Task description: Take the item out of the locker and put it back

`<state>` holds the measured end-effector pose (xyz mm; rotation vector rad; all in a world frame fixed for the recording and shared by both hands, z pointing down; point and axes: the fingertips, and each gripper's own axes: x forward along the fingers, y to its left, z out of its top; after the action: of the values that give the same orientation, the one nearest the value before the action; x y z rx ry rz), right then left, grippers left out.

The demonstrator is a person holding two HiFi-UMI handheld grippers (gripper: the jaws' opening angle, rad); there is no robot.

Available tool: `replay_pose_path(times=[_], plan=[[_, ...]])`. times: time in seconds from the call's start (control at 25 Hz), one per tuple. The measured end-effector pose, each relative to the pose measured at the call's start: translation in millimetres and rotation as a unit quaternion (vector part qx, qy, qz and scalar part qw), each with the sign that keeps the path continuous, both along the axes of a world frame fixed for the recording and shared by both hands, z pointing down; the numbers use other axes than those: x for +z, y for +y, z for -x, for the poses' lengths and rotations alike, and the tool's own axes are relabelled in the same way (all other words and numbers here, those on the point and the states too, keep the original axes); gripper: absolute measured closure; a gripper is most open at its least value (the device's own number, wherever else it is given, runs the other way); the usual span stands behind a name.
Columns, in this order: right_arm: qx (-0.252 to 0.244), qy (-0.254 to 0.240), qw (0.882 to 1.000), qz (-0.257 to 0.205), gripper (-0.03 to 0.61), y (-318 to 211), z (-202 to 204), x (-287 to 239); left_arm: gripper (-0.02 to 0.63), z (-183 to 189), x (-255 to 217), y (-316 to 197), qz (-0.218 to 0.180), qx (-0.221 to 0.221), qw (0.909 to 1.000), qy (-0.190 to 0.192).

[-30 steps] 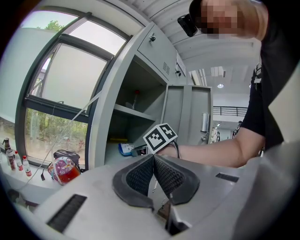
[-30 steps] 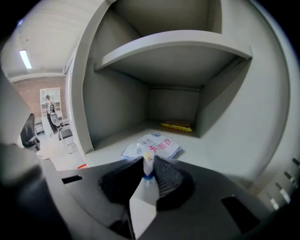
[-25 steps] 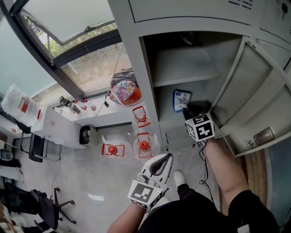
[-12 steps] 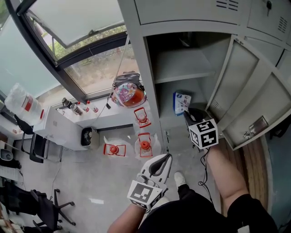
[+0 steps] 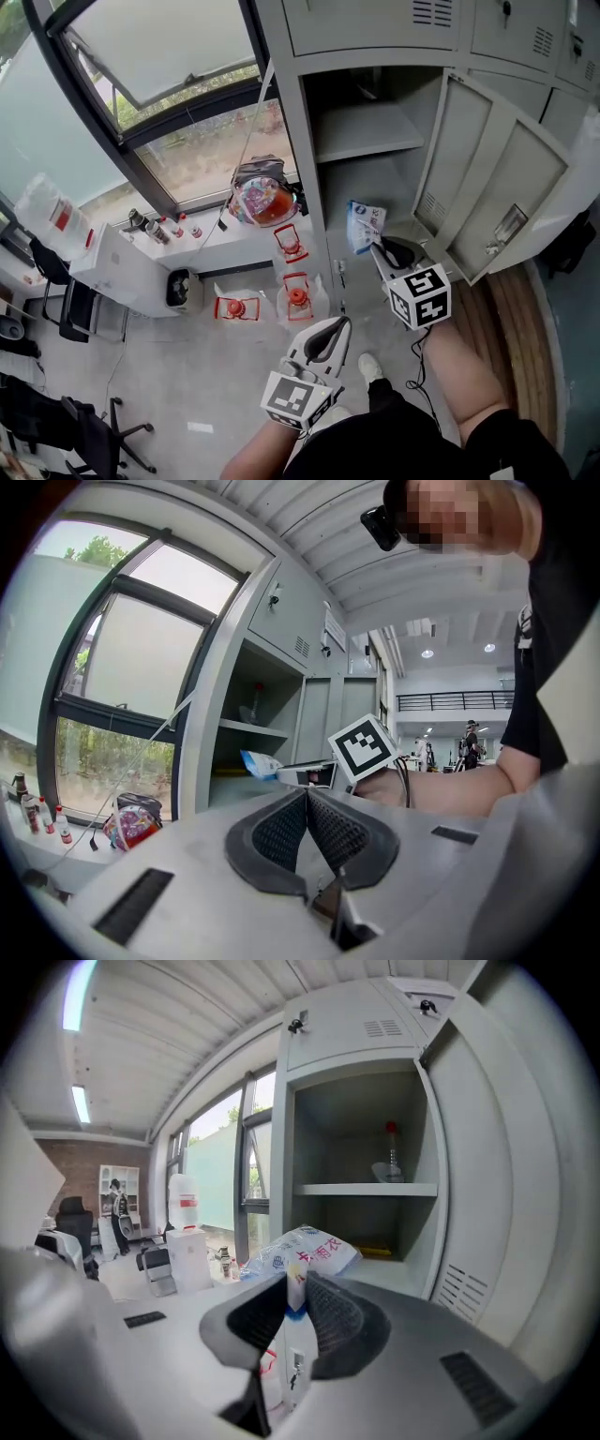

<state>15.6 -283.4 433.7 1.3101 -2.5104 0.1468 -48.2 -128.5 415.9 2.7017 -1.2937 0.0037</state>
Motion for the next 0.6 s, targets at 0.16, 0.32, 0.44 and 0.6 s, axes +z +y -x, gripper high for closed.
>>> replay_pose_path(times=[0.16,0.32,0.44,0.6], plan=[[-0.001,-0.003,1.0,-0.008,0.462,39,6,-7,0.597,6,-2,25,-0.002,0.005,1.0,0.001],[0.004,-0.006,1.0,-0.015,0.462,74,6,-13,0.597,10,-2,45,-0.001,0.01,0.9999,0.002],[0.007,-0.008,1.0,-0.016,0.462,98,5,-15,0.597,12,-1,59,0.002,0.014,0.9999,0.001],[0.007,-0.011,1.0,-0.016,0.462,127,4,-17,0.597,11,-1,76,0.003,0.019,0.9998,0.002]])
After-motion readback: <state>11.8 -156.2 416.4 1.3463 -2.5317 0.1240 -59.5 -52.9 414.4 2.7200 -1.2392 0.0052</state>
